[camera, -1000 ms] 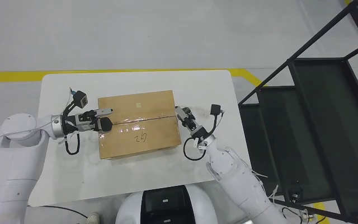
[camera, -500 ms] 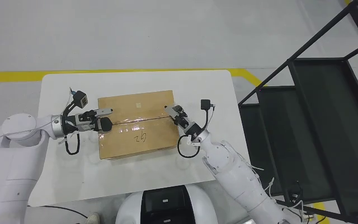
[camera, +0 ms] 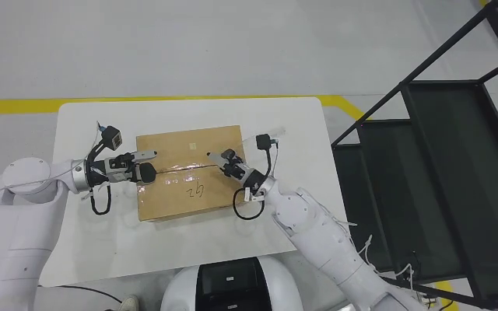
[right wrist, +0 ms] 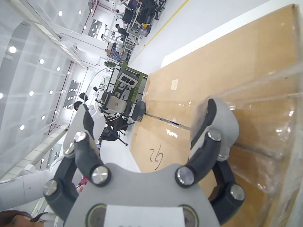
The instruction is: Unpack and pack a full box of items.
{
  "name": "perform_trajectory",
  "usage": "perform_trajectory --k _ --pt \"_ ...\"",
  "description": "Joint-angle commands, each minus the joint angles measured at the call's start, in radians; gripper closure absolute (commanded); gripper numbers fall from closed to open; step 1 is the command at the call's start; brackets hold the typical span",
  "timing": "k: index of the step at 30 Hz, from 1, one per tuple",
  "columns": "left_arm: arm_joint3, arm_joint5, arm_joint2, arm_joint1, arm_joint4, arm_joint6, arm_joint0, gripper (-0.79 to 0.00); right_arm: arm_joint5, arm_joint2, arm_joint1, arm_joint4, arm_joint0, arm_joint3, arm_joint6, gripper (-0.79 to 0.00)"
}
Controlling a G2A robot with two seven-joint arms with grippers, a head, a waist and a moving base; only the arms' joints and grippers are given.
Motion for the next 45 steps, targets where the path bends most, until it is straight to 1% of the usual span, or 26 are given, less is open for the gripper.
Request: perform_trajectory --k 1,10,21,25,29,39,45 --pt "0.0 0.0 0.0 0.0 0.0 0.0 0.0 -0.785 0.003 -0.006 -0.002 0.0 0.009 0.002 0.011 -0.785" --pt "0.0 0.0 0.0 0.0 0.0 0.0 0.0 -0.785 0.024 -0.064 -0.022 0.016 0.086 0.044 0.077 -0.785" --pt "0.0 0.0 0.0 0.0 0.0 0.0 0.0 -0.785 0.026 -0.14 -0.055 0.035 0.171 0.11 0.106 -0.785" --pt "-0.025 0.003 -0.009 0.001 -0.017 0.045 0.018 -0.785 0.022 -0.164 -0.067 0.04 0.197 0.13 0.119 -0.785" --pt "-0.039 -0.003 -0.046 0.006 -0.05 0.084 0.028 -0.785 0.023 -0.184 -0.079 0.048 0.224 0.152 0.127 -0.785" --pt "-0.032 -0.016 -0.213 0.027 -0.157 0.21 0.072 -0.785 0.015 -0.234 -0.114 0.074 0.291 0.223 0.14 -0.785" --pt "-0.03 -0.012 -0.288 0.038 -0.181 0.256 0.112 -0.785 0.005 -0.277 -0.142 0.088 0.342 0.261 0.155 -0.785"
